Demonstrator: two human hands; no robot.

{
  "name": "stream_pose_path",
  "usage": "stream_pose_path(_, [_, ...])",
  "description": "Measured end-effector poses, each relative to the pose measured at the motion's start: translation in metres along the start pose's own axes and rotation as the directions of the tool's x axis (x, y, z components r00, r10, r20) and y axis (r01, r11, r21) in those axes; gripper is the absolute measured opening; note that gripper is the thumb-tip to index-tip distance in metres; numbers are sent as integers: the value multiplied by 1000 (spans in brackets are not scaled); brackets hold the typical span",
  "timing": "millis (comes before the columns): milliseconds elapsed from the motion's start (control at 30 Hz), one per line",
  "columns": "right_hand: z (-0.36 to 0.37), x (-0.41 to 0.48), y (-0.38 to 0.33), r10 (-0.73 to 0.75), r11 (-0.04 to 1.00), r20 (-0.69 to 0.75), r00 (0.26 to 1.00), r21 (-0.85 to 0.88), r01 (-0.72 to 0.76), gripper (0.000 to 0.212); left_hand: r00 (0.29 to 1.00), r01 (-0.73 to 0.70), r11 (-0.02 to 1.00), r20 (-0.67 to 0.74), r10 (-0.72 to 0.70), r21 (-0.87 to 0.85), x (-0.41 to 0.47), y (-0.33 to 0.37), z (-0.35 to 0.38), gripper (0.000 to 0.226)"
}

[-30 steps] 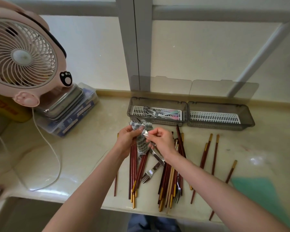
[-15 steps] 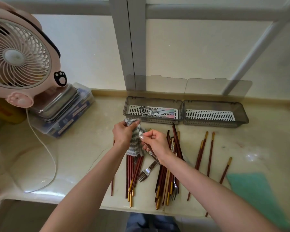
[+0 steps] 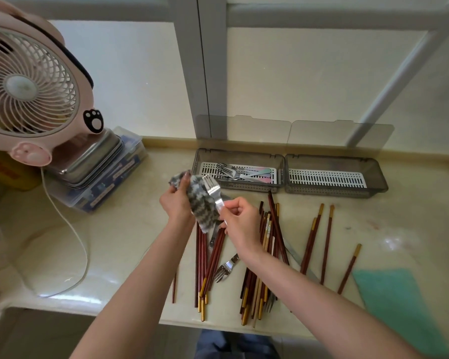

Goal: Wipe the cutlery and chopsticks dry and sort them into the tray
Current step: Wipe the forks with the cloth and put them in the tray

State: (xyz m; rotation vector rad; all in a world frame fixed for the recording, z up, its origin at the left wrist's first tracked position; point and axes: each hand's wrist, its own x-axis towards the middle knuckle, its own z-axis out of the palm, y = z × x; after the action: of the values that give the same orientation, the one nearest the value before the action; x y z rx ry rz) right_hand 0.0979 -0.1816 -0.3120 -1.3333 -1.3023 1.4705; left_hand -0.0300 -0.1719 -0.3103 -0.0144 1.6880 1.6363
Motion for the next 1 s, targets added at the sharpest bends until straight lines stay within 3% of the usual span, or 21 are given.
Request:
stream_pose_path(67, [-3,2,0,8,996,-33,999,90,-5,9,965,68,997,252,-73,30,2,2,-9,21])
stream_pose_path(133, [-5,5,1,23,991,3,1000,128,-23,6,867,60,981,478,-144,186,0,-5,-15,25])
stream_pose_path(200, [-2,6,4,24,993,29,999,117,-27,4,813,44,967,553,-181,252,-5,-15,-15,29])
stream_pose_path(267, [-3,7,6,26,995,45,999,95,-31,2,822,42,972,545,-165,232,-9,-19,-12,29])
stream_pose_path(333, [-9,10,7,70,987,160,985,130,-91,12,874,51,982,468,-133,184,-11,-16,-9,21])
stream_pose_path(433, [-26,14,16,168,945,406,898,192,-264,33,930,69,988,351,-113,137,-9,-7,-9,16])
stream_pose_path(567, [-39,11,26,172,889,574,801,259,-377,36,957,85,991,268,-109,99,-6,-1,-8,20])
stream_pose_path(867, [-36,5,29,194,778,437,878,476,-409,28,937,73,997,344,-61,-22,-18,0,-1,14])
stream_pose_path(1000, [-31,4,30,221,756,333,916,535,-377,15,934,40,999,355,-46,26,-24,-10,1,13])
